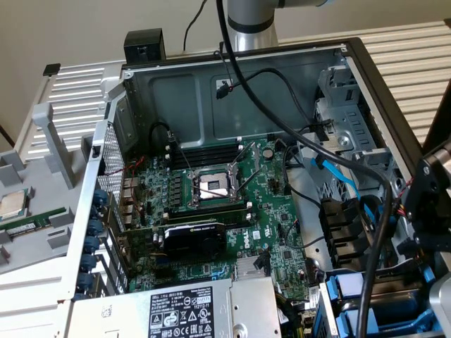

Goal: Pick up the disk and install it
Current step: 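Insert the first disk wire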

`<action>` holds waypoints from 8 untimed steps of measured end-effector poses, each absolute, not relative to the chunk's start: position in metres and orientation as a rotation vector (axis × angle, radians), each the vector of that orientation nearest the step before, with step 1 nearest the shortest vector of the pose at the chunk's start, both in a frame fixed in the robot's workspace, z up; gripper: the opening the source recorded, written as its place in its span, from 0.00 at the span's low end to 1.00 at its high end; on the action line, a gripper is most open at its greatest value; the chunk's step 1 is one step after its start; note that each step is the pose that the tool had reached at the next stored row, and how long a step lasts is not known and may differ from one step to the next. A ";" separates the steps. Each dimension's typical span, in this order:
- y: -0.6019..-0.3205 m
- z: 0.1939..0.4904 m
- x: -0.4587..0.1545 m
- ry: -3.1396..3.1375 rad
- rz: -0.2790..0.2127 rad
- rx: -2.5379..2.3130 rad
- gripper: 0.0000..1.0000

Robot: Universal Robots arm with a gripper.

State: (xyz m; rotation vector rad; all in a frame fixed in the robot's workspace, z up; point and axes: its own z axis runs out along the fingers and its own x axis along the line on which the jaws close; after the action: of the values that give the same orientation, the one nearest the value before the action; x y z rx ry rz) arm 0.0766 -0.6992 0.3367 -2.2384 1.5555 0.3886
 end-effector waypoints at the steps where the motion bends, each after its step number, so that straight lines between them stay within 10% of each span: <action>1: -0.699 0.336 0.077 1.555 0.392 -2.237 0.43; 8: -0.698 0.334 0.079 1.560 0.416 -2.235 0.43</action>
State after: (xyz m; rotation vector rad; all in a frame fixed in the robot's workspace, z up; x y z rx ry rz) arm 0.0786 -0.6983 0.3337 -2.2354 1.5600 0.4159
